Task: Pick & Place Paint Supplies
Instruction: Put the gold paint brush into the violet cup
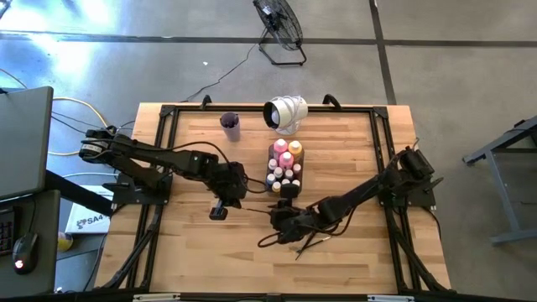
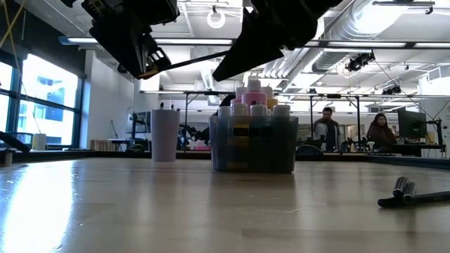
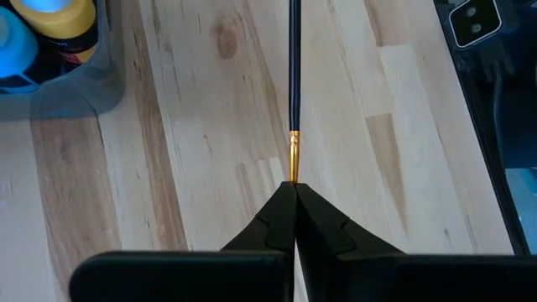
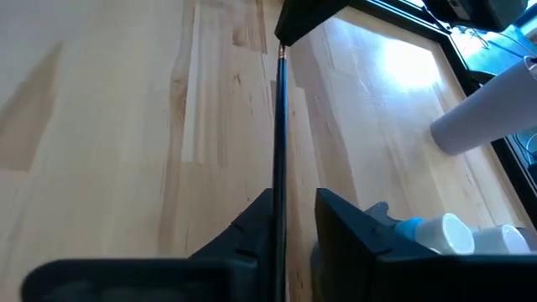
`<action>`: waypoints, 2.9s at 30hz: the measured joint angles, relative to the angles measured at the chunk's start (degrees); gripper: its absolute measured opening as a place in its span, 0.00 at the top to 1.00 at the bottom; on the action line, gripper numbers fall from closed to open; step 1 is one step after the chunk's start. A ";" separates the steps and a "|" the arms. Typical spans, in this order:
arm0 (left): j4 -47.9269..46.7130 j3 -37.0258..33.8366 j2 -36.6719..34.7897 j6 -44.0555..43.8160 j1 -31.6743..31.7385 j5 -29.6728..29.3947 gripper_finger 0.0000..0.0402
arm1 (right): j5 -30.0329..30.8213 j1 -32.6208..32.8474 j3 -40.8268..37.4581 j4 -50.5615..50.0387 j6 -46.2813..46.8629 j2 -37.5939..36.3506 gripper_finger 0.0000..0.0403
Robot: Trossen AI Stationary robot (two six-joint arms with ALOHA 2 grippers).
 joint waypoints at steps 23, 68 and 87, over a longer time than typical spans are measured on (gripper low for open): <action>0.45 0.00 0.00 0.13 0.00 -1.19 0.99 | -1.73 0.06 0.00 0.17 -0.04 0.00 0.99; 0.00 0.00 -0.04 -6.52 -0.02 1.44 0.98 | -30.16 -4.81 0.00 -23.32 14.51 0.00 0.99; 0.13 -0.01 -0.04 -6.05 -0.02 1.46 0.98 | -29.66 -5.19 -9.14 -9.66 10.18 0.02 0.77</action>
